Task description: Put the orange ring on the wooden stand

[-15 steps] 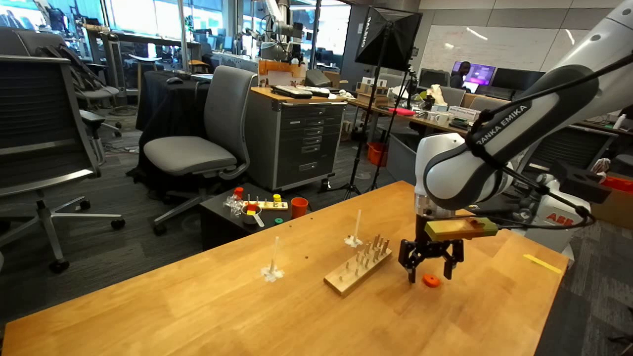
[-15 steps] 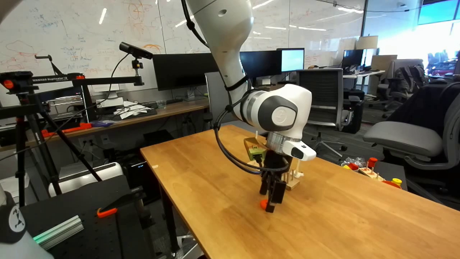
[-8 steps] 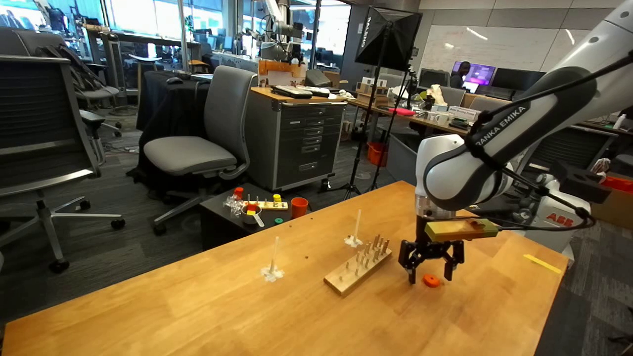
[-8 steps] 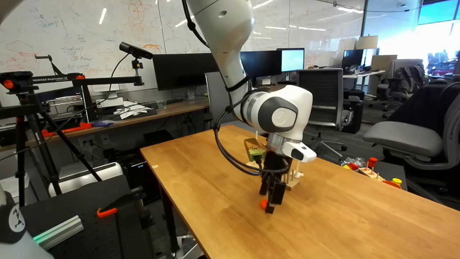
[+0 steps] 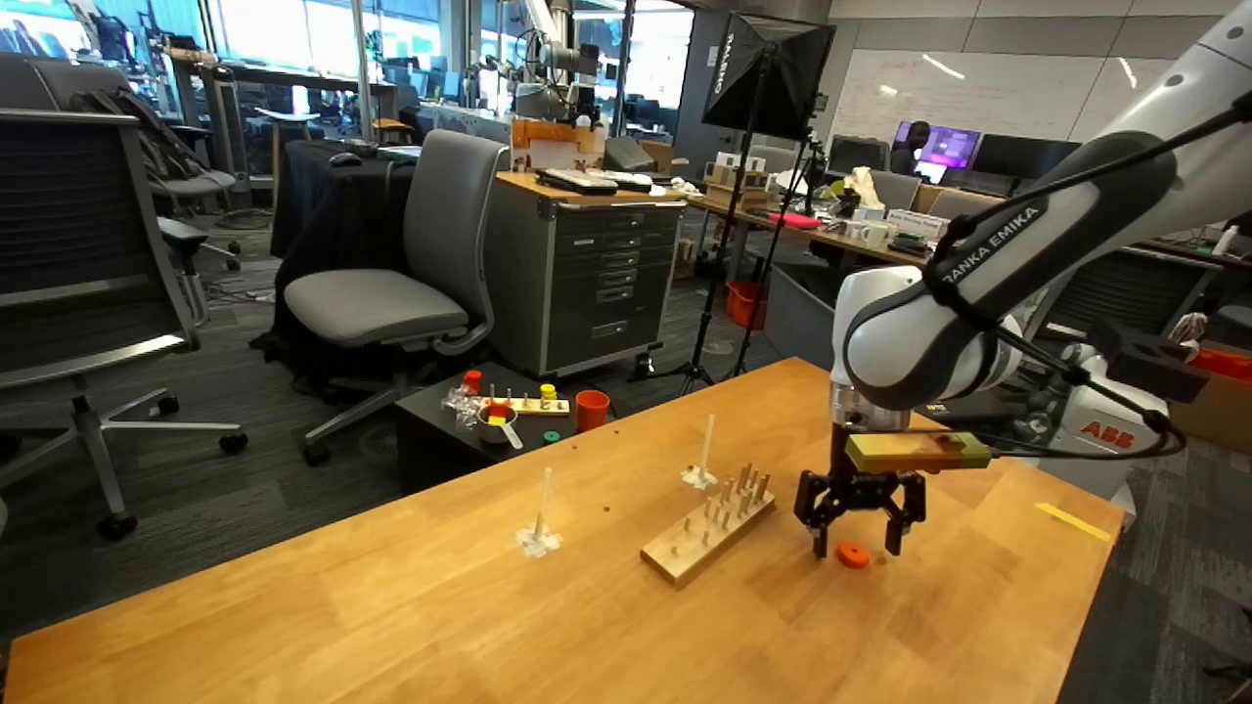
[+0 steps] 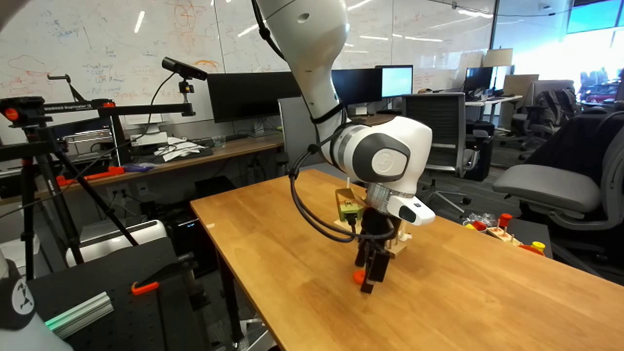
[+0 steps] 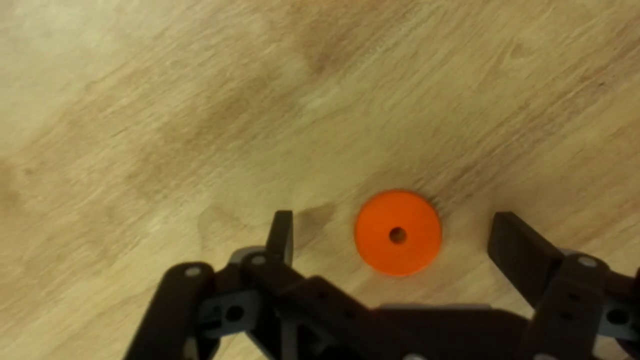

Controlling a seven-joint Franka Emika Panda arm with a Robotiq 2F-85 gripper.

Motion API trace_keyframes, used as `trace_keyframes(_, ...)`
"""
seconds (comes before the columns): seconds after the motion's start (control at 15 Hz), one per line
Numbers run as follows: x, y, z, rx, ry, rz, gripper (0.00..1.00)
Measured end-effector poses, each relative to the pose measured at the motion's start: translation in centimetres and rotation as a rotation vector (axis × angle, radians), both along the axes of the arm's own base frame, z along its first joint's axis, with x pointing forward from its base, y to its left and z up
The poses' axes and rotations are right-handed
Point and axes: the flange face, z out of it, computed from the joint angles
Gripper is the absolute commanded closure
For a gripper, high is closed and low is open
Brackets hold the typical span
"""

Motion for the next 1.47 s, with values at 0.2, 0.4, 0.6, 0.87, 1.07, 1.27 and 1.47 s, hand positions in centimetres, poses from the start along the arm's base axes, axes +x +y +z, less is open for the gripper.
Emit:
trace_keyframes(0.2, 0.0, -0.6, 0.1, 0.006, -0.004, -0.024, 0.51)
trace_keyframes(0.4, -0.1, -1.2, 0.3, 0.009, -0.007, -0.041, 0.72)
trace_keyframes(0.6, -0.1, -2.0, 0.9, 0.017, -0.014, -0.069, 0.83)
trace_keyframes(0.87, -0.3, -3.2, 1.0, 0.038, -0.021, -0.124, 0.83)
trace_keyframes(1.07, -0.1, -3.6, 1.2, 0.041, -0.040, -0.135, 0.83)
trace_keyframes(1.27, 0.6, -3.3, 2.3, 0.044, -0.071, -0.130, 0.83)
trace_keyframes(1.47, 1.4, -2.2, 3.9, 0.053, -0.101, -0.114, 0.83)
